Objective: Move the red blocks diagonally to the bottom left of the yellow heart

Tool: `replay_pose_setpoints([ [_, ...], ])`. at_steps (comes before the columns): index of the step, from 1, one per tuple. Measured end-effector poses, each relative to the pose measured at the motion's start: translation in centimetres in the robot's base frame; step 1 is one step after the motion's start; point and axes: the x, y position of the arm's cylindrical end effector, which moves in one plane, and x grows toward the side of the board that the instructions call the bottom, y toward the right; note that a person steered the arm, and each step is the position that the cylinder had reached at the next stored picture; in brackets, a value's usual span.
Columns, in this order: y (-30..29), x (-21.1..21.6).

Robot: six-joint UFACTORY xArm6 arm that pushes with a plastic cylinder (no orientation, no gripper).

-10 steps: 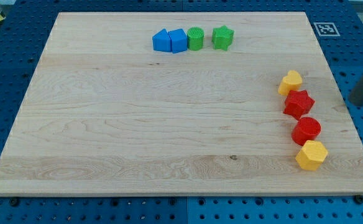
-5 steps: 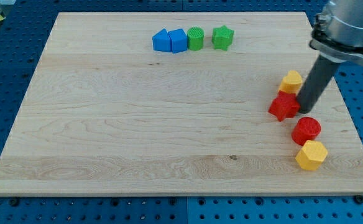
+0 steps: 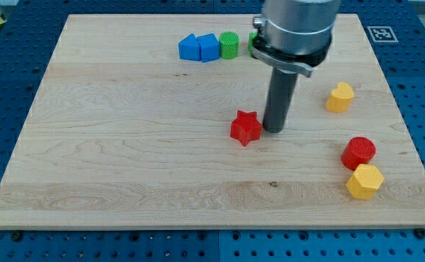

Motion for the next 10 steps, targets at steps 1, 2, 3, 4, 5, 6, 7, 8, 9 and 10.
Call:
replay_pose_setpoints([
  [1, 4.5, 0.0],
  [2, 9.1, 0.0],
  [3, 14.4, 0.6],
  [4, 17.7, 3.8],
  [5, 17.8, 5.5],
  [6, 16.9, 5.5],
  [7, 14.9, 5.5],
  [8, 12.9, 5.5],
  [9, 11.4, 5.5],
  [10, 9.9, 5.7],
])
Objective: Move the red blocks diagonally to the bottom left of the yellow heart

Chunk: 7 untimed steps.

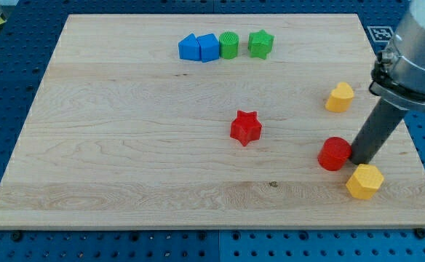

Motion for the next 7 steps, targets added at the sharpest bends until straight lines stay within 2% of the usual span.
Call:
replay_pose_setpoints([
  [5, -13.2, 0.9],
  [6, -14.2, 0.9],
  [7, -18.5, 0.9],
])
